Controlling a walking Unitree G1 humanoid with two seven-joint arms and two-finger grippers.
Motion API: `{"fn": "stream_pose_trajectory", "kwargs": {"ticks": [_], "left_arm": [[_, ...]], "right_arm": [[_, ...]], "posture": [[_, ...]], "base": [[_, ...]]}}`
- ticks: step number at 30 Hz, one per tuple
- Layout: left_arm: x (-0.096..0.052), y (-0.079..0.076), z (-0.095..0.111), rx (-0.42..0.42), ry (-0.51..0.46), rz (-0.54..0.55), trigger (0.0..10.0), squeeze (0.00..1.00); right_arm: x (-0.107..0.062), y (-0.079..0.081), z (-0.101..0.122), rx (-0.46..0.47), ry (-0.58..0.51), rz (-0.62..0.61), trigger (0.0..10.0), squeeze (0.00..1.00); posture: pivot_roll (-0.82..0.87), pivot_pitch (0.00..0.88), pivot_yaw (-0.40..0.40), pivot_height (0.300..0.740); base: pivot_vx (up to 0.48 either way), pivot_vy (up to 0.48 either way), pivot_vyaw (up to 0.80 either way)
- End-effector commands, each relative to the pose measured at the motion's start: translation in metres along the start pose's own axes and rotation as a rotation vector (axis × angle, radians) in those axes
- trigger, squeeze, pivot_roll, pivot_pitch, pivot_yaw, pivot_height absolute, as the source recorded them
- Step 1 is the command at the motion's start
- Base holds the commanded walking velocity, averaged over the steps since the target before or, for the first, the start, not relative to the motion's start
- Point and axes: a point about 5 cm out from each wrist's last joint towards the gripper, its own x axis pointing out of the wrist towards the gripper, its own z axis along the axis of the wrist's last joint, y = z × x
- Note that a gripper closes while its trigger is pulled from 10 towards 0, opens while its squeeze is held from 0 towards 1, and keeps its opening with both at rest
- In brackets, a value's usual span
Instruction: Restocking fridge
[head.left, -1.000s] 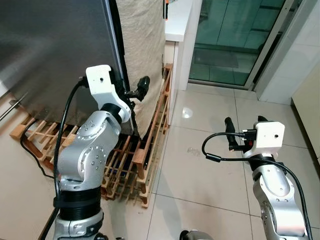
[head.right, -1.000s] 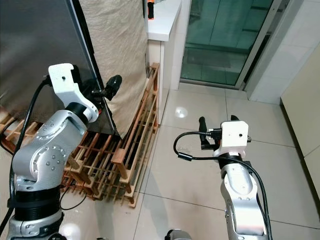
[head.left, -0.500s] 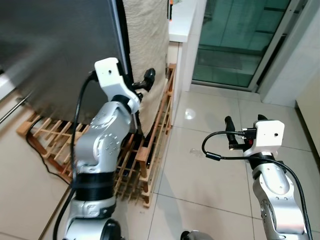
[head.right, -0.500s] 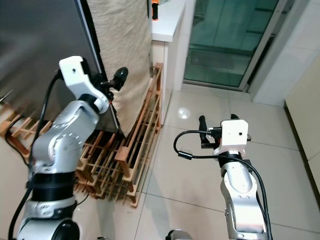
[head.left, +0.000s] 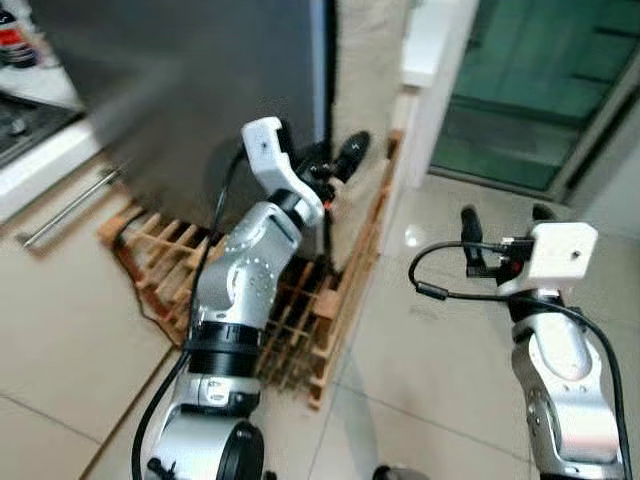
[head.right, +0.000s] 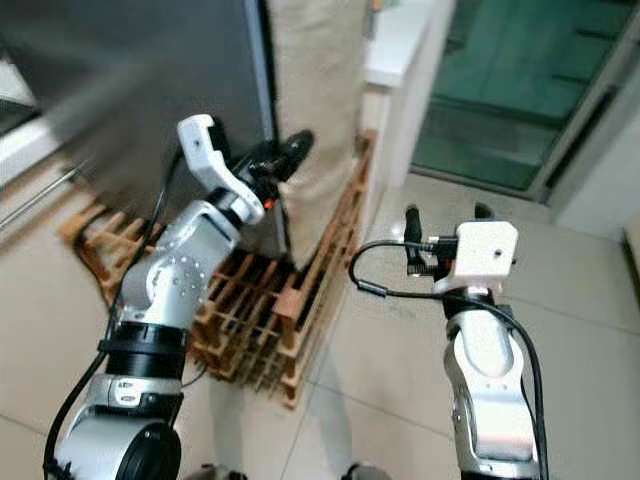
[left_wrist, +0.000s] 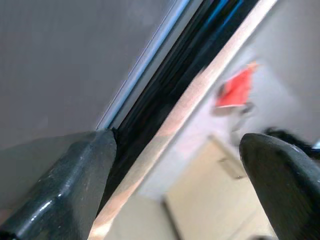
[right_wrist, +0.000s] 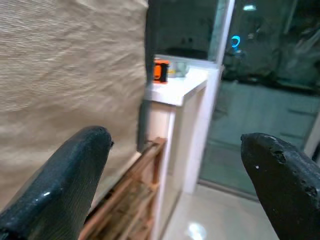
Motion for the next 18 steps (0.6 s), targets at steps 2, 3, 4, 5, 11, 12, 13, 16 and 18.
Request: {"fn": "stream_pose_trajectory", "kwargs": {"ticks": [2, 3, 4, 5, 11, 12, 13, 16, 18], "left_arm": [[0.044, -0.108, -0.009, -0.143, 0.01, -0.487, 10.0, 0.0], [0.047, -0.118, -0.008, -0.163, 0.006, -0.537, 10.0, 0.0], [0.047, -0.118, -0.008, -0.163, 0.006, -0.537, 10.0, 0.0], [0.049, -0.13, -0.007, -0.188, 0.005, -0.593, 10.0, 0.0], [0.051, -0.156, -0.005, -0.243, 0.008, -0.713, 10.0, 0.0], [0.051, -0.156, -0.005, -0.243, 0.008, -0.713, 10.0, 0.0], [0.051, -0.148, -0.005, -0.218, 0.007, -0.672, 10.0, 0.0], [0.045, -0.106, 0.003, -0.155, -0.018, -0.478, 10.0, 0.0], [0.031, -0.08, 0.012, -0.089, -0.042, -0.369, 10.0, 0.0]], "right_arm": [[-0.007, -0.021, -0.019, 0.015, 0.099, -0.092, 10.0, 0.0], [-0.009, -0.023, -0.021, 0.015, 0.11, -0.1, 10.0, 0.0], [-0.009, -0.023, -0.021, 0.015, 0.11, -0.1, 10.0, 0.0], [-0.01, -0.024, -0.023, 0.016, 0.119, -0.105, 10.0, 0.0], [-0.014, -0.019, -0.025, 0.006, 0.135, -0.091, 10.0, 0.0], [-0.014, -0.019, -0.025, 0.006, 0.135, -0.091, 10.0, 0.0], [-0.015, -0.019, -0.025, 0.003, 0.136, -0.089, 10.0, 0.0], [-0.015, -0.015, -0.025, 0.001, 0.133, -0.079, 10.0, 0.0], [-0.014, -0.013, -0.024, 0.001, 0.13, -0.076, 10.0, 0.0]], "posture": [[-0.29, 0.022, 0.032, 0.74], [-0.3, 0.021, 0.032, 0.74], [-0.3, 0.021, 0.032, 0.74], [-0.31, 0.02, 0.032, 0.74], [-0.32, 0.025, 0.039, 0.74], [-0.32, 0.025, 0.039, 0.74], [-0.32, 0.025, 0.039, 0.74], [-0.31, 0.033, 0.037, 0.74], [-0.29, 0.039, 0.037, 0.74]], "base": [[0.0, 0.0, 0.0], [0.0, 0.0, 0.0], [0.0, 0.0, 0.0], [0.0, 0.0, 0.0], [0.0, 0.0, 0.0], [0.0, 0.0, 0.0], [0.0, 0.0, 0.0], [0.0, 0.0, 0.0], [0.0, 0.0, 0.0]]}}
